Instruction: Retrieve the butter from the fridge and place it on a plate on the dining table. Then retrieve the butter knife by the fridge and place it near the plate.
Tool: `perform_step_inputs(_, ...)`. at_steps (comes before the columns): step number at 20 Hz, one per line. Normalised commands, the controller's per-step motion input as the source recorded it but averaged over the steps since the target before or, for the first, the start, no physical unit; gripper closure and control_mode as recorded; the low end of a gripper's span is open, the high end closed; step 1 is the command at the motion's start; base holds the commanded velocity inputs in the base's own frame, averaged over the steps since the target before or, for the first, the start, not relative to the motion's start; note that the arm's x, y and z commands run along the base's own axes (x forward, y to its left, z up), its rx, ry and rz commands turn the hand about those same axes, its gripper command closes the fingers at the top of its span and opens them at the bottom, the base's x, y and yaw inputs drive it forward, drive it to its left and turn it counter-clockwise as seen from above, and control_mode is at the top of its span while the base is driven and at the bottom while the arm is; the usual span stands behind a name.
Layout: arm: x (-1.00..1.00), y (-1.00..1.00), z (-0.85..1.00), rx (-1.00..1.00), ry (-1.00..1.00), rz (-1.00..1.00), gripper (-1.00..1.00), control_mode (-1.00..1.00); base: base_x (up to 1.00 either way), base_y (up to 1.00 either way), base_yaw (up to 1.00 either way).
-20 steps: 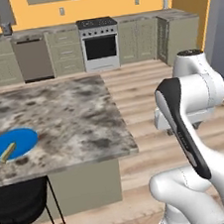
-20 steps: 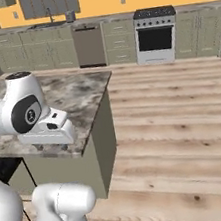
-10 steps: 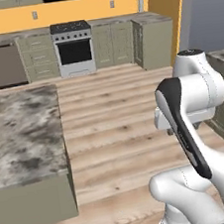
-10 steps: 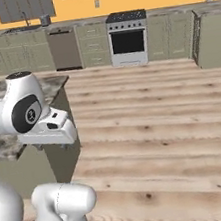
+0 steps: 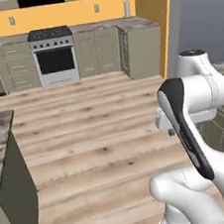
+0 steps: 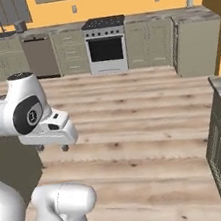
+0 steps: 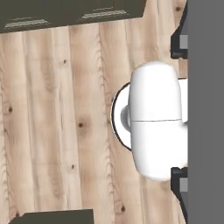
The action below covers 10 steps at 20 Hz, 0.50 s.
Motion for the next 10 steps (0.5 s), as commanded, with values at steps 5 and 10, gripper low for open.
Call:
perform_step_inputs(5,0.00,0.00,0.00,0.00,0.00,0.00,-1.00,1.00,1.00,-0.30,0.01)
perform_step_inputs(10,0.00,0.00,0.00,0.00,0.00,0.00,-1.00,1.00,1.00,0.02,0.05)
